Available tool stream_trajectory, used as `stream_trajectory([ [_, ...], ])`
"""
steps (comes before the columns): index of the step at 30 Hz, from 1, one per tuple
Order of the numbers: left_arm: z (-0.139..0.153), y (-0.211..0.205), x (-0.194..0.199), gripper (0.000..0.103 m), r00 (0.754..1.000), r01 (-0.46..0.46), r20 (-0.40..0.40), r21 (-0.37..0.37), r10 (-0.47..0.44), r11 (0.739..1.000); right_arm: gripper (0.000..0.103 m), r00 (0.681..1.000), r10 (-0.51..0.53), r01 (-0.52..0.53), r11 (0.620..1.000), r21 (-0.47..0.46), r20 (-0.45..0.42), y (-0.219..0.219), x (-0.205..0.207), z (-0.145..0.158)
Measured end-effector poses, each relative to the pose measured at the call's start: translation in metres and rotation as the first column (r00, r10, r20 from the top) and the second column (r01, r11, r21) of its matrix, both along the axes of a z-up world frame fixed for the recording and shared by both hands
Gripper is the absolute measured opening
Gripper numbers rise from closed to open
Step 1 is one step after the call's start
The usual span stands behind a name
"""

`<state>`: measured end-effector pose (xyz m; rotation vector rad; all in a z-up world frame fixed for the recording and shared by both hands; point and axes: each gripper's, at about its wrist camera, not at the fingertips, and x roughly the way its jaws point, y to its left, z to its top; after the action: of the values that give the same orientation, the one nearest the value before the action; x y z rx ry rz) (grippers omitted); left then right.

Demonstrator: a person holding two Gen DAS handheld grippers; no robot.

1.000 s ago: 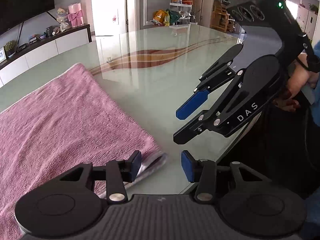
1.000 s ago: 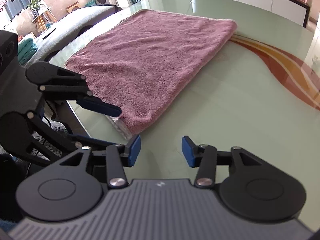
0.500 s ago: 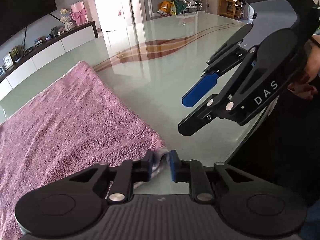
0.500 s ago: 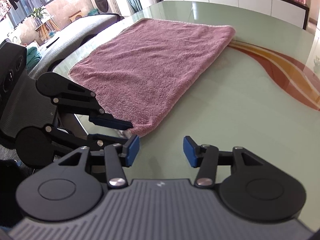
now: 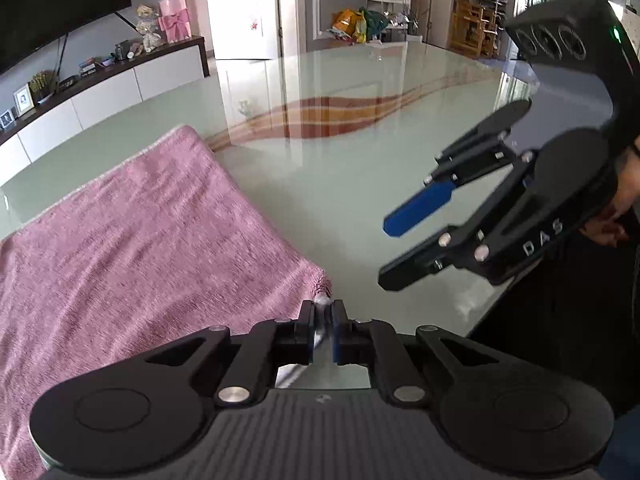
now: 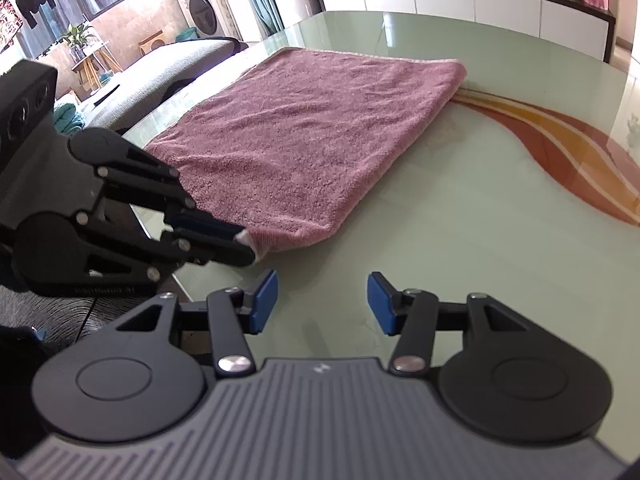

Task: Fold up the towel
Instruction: 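Close the left gripper on a towel corner beside the right gripper, then lift the towel corner with the left gripper and fold it diagonally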

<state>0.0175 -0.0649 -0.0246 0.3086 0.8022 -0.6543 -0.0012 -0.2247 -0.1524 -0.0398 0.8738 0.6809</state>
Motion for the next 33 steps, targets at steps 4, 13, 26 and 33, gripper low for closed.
stream_trajectory([
  [4, 0.013, 0.009, 0.008, 0.009, 0.999, -0.025, 0.023, -0.01, 0.026, 1.0, 0.053, 1.0, 0.0, 0.0, 1.0, 0.001, 0.007, 0.001, 0.002, 0.002],
  [13, 0.05, 0.048, 0.047, 0.009, 0.987, -0.129, 0.091, -0.029, 0.131, 0.991, 0.055, 0.999, 0.014, -0.015, 1.0, 0.008, 0.029, 0.012, 0.01, 0.009],
  [26, 0.079, 0.122, 0.126, 0.009, 0.949, -0.281, 0.142, -0.026, 0.282, 0.959, 0.056, 0.997, 0.04, -0.041, 0.999, 0.019, 0.071, 0.052, 0.046, 0.02],
  [33, 0.088, 0.156, 0.166, 0.009, 0.927, -0.337, 0.167, -0.021, 0.336, 0.941, 0.056, 0.994, 0.042, -0.043, 0.999, 0.013, 0.102, 0.084, 0.078, 0.022],
])
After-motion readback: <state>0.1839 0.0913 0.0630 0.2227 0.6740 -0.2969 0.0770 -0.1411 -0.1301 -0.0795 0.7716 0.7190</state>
